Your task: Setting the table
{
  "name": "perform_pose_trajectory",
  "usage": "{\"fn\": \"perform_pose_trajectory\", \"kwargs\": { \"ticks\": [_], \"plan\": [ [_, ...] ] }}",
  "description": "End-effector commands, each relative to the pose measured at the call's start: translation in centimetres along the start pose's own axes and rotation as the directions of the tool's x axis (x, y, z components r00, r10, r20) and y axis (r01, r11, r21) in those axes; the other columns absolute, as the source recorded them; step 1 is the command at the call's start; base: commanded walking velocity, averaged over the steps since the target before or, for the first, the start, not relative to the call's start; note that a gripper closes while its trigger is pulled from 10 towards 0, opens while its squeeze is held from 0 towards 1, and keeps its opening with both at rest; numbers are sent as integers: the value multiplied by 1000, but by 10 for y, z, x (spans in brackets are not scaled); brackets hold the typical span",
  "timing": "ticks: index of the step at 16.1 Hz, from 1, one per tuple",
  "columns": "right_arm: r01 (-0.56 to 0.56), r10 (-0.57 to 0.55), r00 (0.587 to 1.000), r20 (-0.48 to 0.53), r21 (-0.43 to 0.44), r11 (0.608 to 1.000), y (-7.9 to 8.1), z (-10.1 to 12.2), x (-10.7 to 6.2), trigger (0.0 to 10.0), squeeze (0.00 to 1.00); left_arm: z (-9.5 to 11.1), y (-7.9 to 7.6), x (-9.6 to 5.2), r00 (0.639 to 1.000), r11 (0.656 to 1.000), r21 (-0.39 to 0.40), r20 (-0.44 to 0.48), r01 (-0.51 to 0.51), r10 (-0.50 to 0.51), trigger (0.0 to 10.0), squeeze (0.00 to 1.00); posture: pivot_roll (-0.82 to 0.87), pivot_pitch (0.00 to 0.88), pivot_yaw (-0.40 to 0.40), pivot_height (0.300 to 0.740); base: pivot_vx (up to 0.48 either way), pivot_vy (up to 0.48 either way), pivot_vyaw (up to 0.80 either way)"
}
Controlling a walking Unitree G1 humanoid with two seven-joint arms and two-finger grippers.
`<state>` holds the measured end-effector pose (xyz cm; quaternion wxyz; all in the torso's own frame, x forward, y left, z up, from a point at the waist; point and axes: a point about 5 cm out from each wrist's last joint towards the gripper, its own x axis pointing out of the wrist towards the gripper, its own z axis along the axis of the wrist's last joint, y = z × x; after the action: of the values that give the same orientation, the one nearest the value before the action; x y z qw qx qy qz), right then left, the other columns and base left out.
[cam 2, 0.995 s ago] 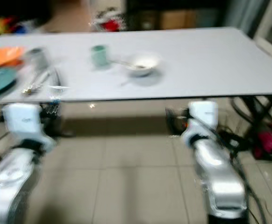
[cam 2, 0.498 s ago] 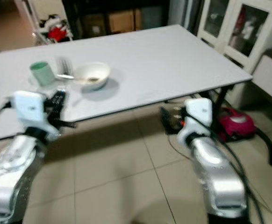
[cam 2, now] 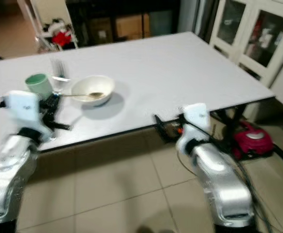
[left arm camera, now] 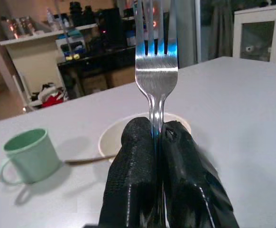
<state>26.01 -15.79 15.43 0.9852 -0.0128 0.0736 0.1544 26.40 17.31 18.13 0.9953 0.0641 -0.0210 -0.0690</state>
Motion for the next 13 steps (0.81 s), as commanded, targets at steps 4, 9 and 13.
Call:
{"fn": "perform_pose_trajectory", "kwargs": {
  "ticks": [4, 9, 13],
  "plan": [
    [-99, 98, 993, 73, 9, 995, 12, 15, 3, 10000, 0, 3, 14, 5, 1000, 999, 39, -14, 7, -6, 10000, 0, -106, 0, 71, 740, 355, 0, 0],
    [-139, 138, 988, 74, 9, 990, 16, 16, 2, 10000, 0, 2, 17, 10, 998, 997, 68, -40, 45, -43, 10000, 0, -103, 0, 69, 740, 352, 0, 0],
    [-145, 144, 988, 54, 5, 989, 17, 12, 0, 10000, 0, 3, 22, 17, 996, 993, 90, -51, 81, -76, 10000, 0, -101, 0, 75, 740, 356, 0, 0]
  ]
}}
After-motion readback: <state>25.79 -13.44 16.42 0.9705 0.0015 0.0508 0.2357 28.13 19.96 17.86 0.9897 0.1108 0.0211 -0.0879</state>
